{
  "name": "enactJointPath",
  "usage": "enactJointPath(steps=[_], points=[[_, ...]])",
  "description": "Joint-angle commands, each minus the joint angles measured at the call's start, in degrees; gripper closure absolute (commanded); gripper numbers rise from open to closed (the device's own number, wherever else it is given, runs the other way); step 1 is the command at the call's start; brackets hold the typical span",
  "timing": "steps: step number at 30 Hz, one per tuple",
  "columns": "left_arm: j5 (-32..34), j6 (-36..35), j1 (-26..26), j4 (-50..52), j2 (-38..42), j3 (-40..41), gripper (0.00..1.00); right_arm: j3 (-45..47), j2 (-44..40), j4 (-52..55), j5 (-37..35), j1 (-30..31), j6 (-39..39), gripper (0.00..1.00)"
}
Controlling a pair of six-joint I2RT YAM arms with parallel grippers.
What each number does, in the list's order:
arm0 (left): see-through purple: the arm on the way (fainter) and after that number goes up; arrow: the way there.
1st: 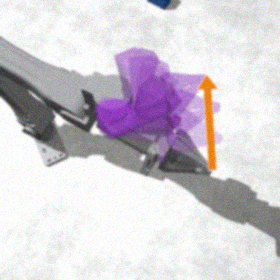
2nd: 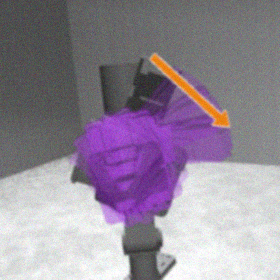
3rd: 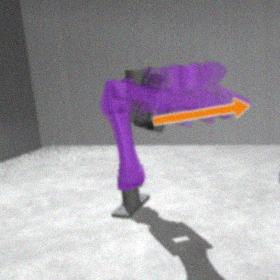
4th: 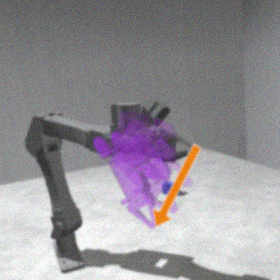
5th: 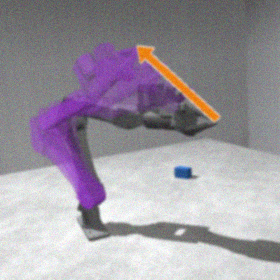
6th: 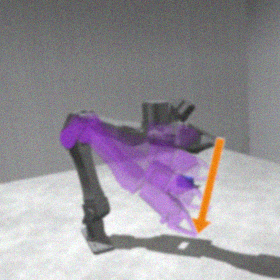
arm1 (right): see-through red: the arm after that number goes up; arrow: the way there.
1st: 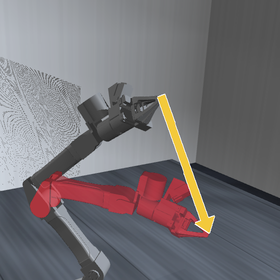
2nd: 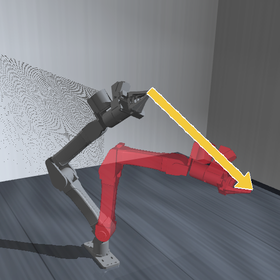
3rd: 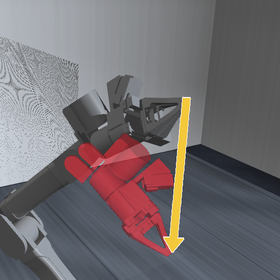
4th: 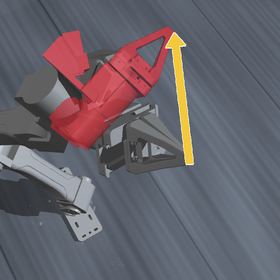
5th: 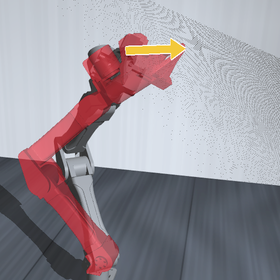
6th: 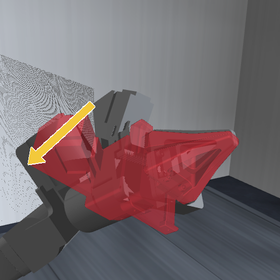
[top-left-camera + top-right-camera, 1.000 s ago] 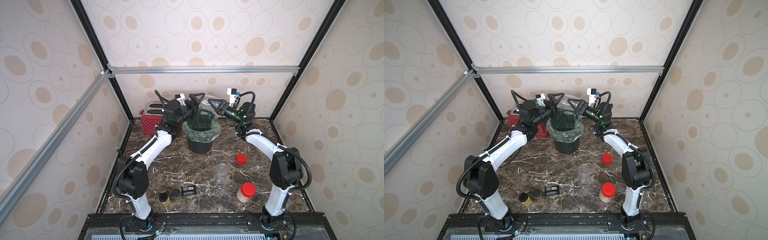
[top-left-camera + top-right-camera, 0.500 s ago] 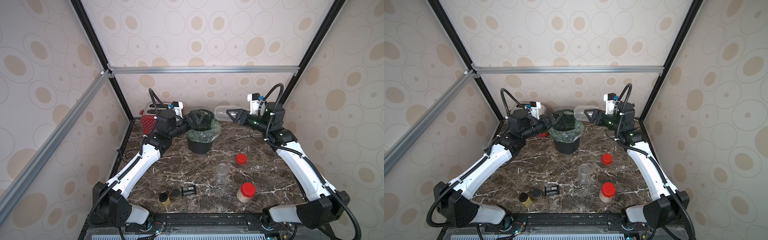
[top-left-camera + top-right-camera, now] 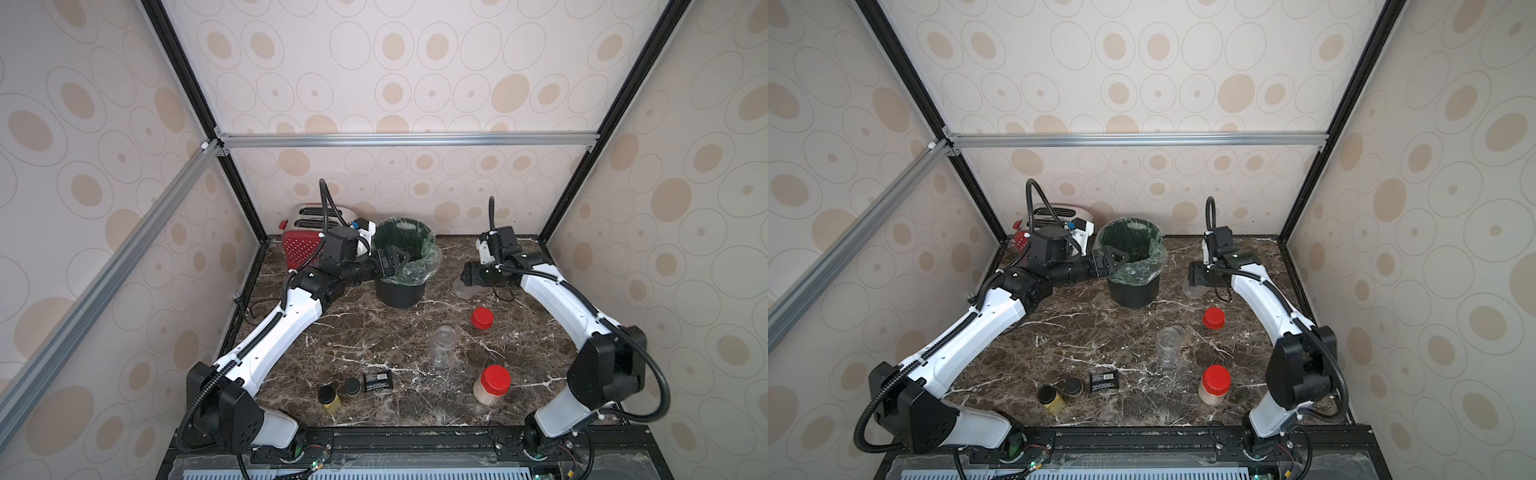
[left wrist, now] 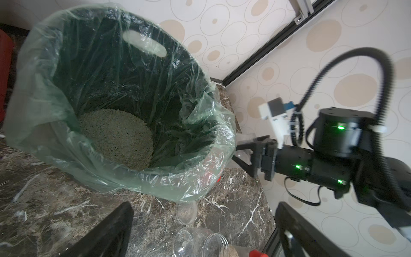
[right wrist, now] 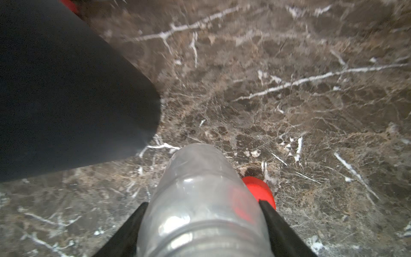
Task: Empty expired oatmeal from jars
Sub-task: Place the jar at the center of the board.
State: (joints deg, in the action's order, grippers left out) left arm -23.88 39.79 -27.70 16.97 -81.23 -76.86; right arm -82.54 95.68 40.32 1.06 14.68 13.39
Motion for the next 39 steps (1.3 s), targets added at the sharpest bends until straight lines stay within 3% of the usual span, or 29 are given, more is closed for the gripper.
enactJointPath(steps=[1,14,26,39], points=[[-0.12,-2.77,-0.20,1.66,-0.28,-1.88,0.01,-3.24,4.03,3.70,-4.17,0.25,-2.94,0.44],[0.67,-3.65,-0.22,1.85,-1.61,-1.98,0.01,-9.61,13.95,3.12,-10.65,0.47,-6.02,0.39],[0.85,-4.34,-0.16,2.01,-1.34,-2.15,0.01,-10.20,16.97,0.93,-10.04,0.53,-6.30,0.35],[1.81,-5.08,-0.18,2.64,-0.97,-2.15,0.01,-10.07,14.96,1.68,-9.76,0.50,-9.08,0.03]])
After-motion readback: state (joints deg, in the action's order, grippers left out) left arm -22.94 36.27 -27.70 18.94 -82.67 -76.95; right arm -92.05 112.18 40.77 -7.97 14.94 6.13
